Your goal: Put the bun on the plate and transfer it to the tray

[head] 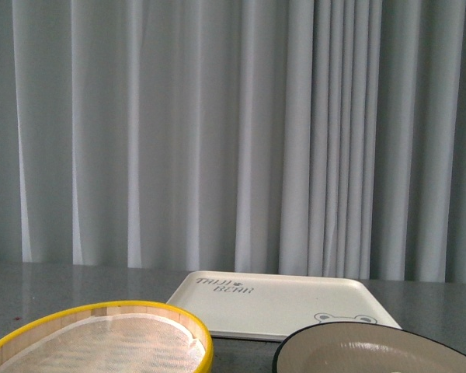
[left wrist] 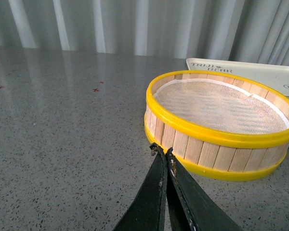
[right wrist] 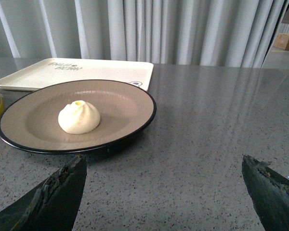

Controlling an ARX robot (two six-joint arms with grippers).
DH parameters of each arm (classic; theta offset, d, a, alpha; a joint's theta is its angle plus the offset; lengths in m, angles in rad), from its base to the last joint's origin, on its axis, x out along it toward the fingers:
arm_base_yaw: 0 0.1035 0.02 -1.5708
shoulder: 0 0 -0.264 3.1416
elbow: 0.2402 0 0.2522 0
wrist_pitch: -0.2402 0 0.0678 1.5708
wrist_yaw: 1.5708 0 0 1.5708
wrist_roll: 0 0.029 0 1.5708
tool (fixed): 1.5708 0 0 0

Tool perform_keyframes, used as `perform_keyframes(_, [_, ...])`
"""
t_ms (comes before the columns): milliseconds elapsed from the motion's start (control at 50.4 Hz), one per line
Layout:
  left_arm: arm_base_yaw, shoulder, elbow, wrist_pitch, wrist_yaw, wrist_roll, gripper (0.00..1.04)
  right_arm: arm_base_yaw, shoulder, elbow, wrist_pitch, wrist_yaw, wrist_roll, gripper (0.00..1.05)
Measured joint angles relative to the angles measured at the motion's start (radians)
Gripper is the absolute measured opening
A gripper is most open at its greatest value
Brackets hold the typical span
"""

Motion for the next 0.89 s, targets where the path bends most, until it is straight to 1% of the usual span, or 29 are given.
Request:
perform_keyframes(198, [0.000, -0.041, 0.000, -0.042, 0.000, 0.000, 0.04, 0.000, 0.000, 0.000, 0.000, 0.000, 0.000, 0.96])
perform_keyframes(238, [0.000, -0.089, 0.000, -0.103, -0.002, 0.000, 0.04, 0.000, 0.000, 0.000, 0.000, 0.000, 0.000, 0.96])
perform_keyframes(258, [0.000, -0.132, 0.000, -0.163, 0.003, 0.000, 0.04, 0.000, 0.000, 0.000, 0.000, 0.000, 0.000, 0.96])
perform_keyframes(297, [0.000, -0.180, 0.000, -0.207, 0.002, 0.001, 0.04, 0.000, 0.000, 0.000, 0.000, 0.000, 0.000, 0.96])
perform_keyframes(416, [0.000, -0.208, 0.000, -0.214, 0.002, 0.002, 0.04, 0.000, 0.000, 0.000, 0.000, 0.000, 0.000, 0.96])
perform_keyframes(516, [0.000, -0.208, 0.000, -0.216, 0.002, 0.002, 0.19, 0.000, 0.000, 0.000, 0.000, 0.000, 0.000, 0.96])
perform_keyframes(615, [0.000, -0.208, 0.000, -0.216, 0.002, 0.002, 0.44, 0.000, 0.000, 0.000, 0.000, 0.000, 0.000, 0.96])
perform_keyframes(694, [0.000, -0.209, 0.000, -0.216, 0.002, 0.002, 0.61, 0.000, 0.000, 0.000, 0.000, 0.000, 0.000, 0.96])
perform_keyframes(773, [0.000, -0.208, 0.000, -0.216, 0.002, 0.002, 0.77, 0.000, 0.000, 0.000, 0.000, 0.000, 0.000, 0.96])
perform_keyframes(793, [0.000, -0.208, 0.000, -0.216, 0.002, 0.002, 0.79, 0.000, 0.000, 0.000, 0.000, 0.000, 0.000, 0.96])
perform_keyframes(873, [0.000, -0.208, 0.000, -0.216, 0.002, 0.002, 0.93, 0.000, 0.000, 0.000, 0.000, 0.000, 0.000, 0.96])
perform_keyframes(892, [0.000, -0.209, 0.000, -0.216, 0.002, 0.002, 0.98, 0.000, 0.000, 0.000, 0.000, 0.000, 0.000, 0.96])
